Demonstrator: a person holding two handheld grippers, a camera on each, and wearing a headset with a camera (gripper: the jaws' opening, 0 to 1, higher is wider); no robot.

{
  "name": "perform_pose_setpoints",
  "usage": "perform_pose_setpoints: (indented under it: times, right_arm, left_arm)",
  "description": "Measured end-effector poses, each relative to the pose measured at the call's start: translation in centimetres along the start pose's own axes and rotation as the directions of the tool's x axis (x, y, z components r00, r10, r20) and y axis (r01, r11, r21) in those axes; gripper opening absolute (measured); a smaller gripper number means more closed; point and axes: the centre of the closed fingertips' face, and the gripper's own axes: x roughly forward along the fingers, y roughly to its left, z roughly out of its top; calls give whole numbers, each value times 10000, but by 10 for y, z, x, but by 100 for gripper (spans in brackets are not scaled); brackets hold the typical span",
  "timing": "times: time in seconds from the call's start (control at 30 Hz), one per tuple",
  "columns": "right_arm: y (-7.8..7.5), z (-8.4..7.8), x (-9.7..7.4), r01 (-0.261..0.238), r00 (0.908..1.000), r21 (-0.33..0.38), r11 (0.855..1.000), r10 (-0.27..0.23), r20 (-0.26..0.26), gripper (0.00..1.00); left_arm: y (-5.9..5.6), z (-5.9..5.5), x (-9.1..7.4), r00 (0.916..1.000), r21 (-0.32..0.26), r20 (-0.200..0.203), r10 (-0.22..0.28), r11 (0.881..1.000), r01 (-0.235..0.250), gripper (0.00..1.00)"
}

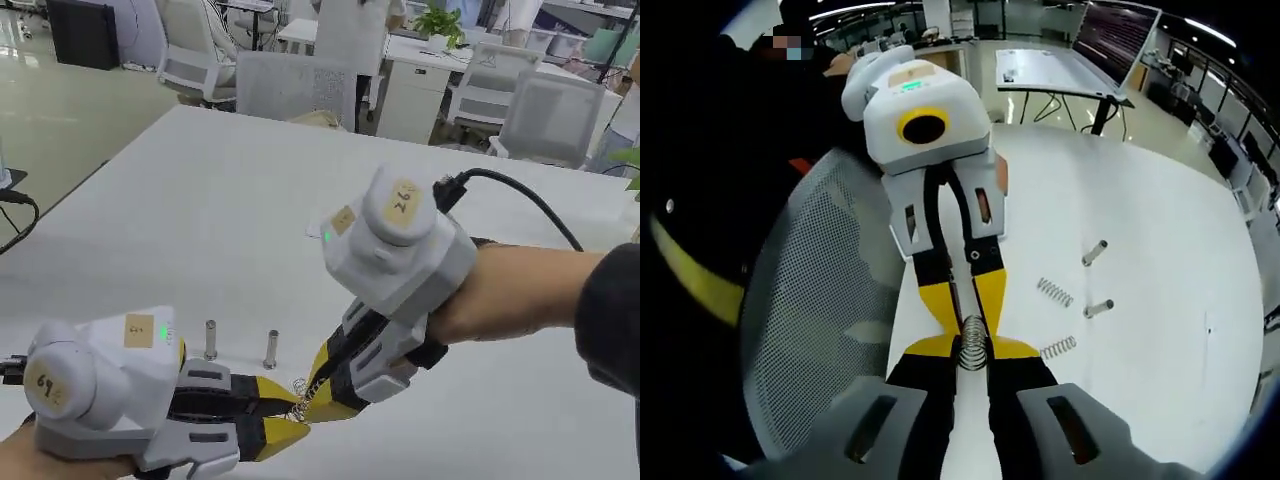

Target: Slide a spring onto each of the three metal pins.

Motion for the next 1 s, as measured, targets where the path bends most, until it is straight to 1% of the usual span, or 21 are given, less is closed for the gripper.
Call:
perform_pose_setpoints:
  times: [0.2,0.27,0.4,0.57,0.67,0.73,0.8,1.0]
  right_arm:
    - [0,-2,0,18,9979,-379,9993,-43,-644,8]
    - [0,-2,0,45,9974,-415,9991,-75,-722,8]
    - [-1,-3,-1,36,9945,-560,9984,-95,-1043,8]
    - [-4,-1,-2,49,9915,-568,9984,-122,-1298,8]
    - [-7,0,-2,62,9897,-555,9984,-140,-1426,8]
    - [-9,0,-1,63,9890,-530,9986,-141,-1474,8]
    - [-10,-1,0,65,9878,-492,9988,-141,-1553,8]
    - [-7,-5,4,-49,9837,-539,9985,-49,-1795,8]
  left_arm:
    - [-1,0,3,9999,60,-97,-35,10000,35,2]
    - [-1,0,4,9999,74,-101,-19,10000,20,2]
    - [0,1,5,9999,125,-116,-11,9999,13,2]
    - [1,2,6,9999,91,-37,96,9999,-96,2]
    - [5,3,5,9996,-102,172,222,9997,-221,2]
    - [7,3,5,9993,-175,229,304,9994,-300,2]
    - [8,2,6,9991,-169,220,360,9992,-356,2]
    - [5,-3,8,9995,-108,68,319,9994,-318,3]
